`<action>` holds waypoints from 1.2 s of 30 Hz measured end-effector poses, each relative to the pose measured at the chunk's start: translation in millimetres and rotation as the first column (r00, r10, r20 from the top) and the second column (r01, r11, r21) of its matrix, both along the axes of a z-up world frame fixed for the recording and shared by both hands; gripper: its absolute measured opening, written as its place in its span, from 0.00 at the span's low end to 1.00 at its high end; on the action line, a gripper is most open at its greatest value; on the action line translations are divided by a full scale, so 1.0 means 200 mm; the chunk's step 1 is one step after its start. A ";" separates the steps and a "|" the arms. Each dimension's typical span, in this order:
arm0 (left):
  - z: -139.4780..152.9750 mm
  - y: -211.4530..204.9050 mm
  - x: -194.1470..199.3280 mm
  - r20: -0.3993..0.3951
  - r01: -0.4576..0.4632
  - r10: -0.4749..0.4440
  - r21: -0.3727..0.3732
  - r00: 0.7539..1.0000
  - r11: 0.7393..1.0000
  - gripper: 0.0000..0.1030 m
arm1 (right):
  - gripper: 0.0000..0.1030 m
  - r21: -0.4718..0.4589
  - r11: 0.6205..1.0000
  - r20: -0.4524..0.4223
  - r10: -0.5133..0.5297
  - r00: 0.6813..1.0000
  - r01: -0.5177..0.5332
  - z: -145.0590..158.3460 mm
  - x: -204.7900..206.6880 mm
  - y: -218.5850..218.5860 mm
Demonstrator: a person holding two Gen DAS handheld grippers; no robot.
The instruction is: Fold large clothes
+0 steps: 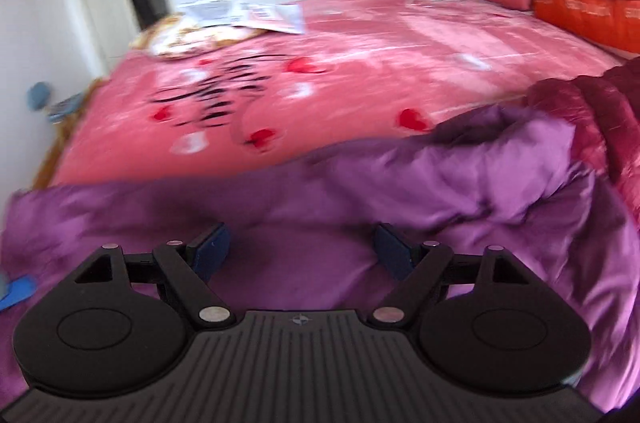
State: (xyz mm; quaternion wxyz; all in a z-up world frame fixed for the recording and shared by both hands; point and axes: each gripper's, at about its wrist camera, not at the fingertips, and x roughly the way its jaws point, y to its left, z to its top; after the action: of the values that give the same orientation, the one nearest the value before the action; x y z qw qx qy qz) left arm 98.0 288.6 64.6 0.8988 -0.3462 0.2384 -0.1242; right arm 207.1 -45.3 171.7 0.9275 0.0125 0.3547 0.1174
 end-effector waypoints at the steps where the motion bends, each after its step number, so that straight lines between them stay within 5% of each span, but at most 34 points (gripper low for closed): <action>1: -0.01 0.01 0.01 -0.014 -0.016 0.016 0.013 1.000 1.000 0.46 | 0.96 -0.003 1.000 0.001 -0.019 1.000 0.019 -0.02 0.04 -0.04; 5: -0.04 0.01 0.01 -0.043 -0.052 0.053 0.037 0.998 0.998 0.34 | 0.94 -0.090 0.989 0.067 -0.114 0.991 0.119 -0.10 0.12 -0.18; 9: -0.04 -0.04 0.00 -0.040 -0.049 0.054 0.102 0.998 0.994 0.32 | 0.98 -0.141 0.971 0.135 -0.173 0.975 0.192 -0.17 0.14 -0.28; 13: -0.04 -0.09 0.00 -0.024 -0.036 0.040 0.161 0.999 0.986 0.30 | 1.00 -0.090 0.971 0.148 -0.207 0.967 0.222 -0.26 0.14 -0.37; 19: -0.09 -0.06 0.01 -0.049 -0.064 0.072 0.136 0.996 0.989 0.02 | 1.00 -0.101 0.967 0.173 -0.215 0.961 0.234 -0.38 0.17 -0.33; 29: -0.05 -0.10 0.00 -0.048 -0.066 0.077 0.192 0.996 0.979 0.02 | 1.00 -0.122 0.963 0.189 -0.215 0.958 0.240 -0.35 0.12 -0.31; 32: -0.03 -0.09 -0.02 -0.044 -0.068 0.077 0.173 0.996 0.983 0.12 | 1.00 -0.081 0.964 0.198 -0.232 0.952 0.252 -0.29 0.04 -0.35; 36: 0.04 -0.12 -0.07 0.026 -0.070 0.066 0.188 0.997 0.980 0.53 | 1.00 0.033 0.950 0.267 -0.307 0.913 0.310 -0.16 -0.16 -0.39</action>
State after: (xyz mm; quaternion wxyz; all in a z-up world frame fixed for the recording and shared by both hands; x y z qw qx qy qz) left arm 84.1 265.0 73.4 0.9337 -0.2659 0.2282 -0.0735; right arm 176.1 -123.9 139.3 0.9739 0.0474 0.2198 -0.0317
